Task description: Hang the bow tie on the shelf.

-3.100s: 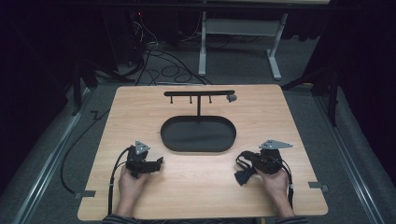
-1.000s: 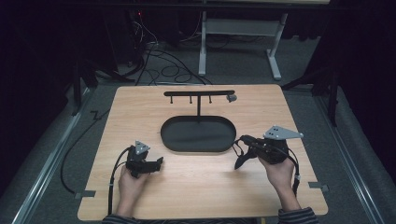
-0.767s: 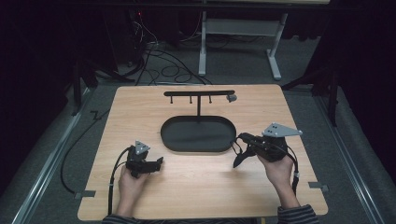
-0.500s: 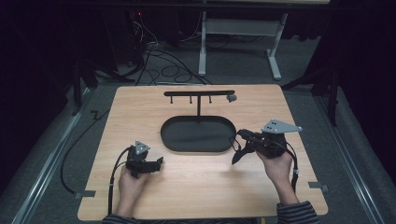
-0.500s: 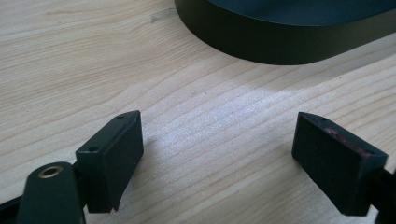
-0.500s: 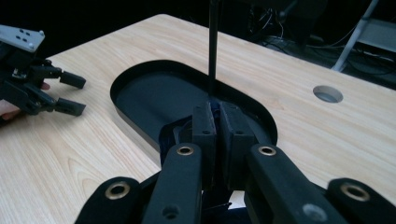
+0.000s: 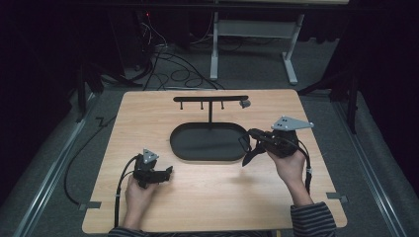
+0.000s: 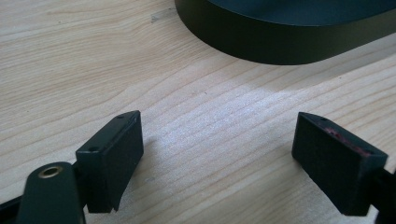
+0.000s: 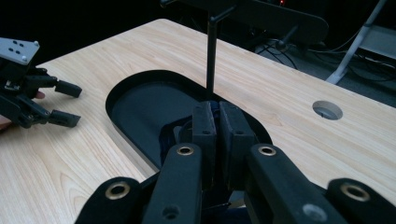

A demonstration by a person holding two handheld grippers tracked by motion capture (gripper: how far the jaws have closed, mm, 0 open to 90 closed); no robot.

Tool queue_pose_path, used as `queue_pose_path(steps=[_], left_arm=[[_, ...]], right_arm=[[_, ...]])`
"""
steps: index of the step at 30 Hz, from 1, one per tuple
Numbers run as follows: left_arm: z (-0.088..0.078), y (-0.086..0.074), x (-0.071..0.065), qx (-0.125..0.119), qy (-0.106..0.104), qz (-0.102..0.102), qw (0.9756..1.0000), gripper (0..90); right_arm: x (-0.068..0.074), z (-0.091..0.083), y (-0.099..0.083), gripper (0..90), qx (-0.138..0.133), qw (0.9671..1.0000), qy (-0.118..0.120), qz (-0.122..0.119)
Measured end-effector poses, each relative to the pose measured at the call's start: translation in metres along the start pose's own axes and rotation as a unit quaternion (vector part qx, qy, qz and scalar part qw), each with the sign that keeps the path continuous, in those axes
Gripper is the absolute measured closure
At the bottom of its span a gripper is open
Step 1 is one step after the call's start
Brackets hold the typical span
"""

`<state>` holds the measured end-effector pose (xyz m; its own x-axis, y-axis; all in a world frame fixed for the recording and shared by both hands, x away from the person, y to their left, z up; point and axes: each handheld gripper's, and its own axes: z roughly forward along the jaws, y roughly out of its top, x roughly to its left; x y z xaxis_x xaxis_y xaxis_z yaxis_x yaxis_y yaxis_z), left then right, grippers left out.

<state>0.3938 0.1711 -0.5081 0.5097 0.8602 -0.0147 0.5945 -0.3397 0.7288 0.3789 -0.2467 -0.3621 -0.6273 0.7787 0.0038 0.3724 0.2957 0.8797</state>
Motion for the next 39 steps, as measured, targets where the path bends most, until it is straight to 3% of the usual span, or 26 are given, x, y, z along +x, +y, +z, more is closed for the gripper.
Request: queue_pose_path(steps=[22,39], left_arm=[[0.000,0.000,0.000,0.000,0.000,0.000,1.0000,16.9],[0.000,0.000,0.000,0.000,0.000,0.000,1.0000,16.9]], right_arm=[[-0.011,0.011,0.028,87.5,-0.007,0.9999,-0.009,-0.001],[-0.022,0.016,0.051,87.5,-0.028,0.9994,-0.018,0.006]])
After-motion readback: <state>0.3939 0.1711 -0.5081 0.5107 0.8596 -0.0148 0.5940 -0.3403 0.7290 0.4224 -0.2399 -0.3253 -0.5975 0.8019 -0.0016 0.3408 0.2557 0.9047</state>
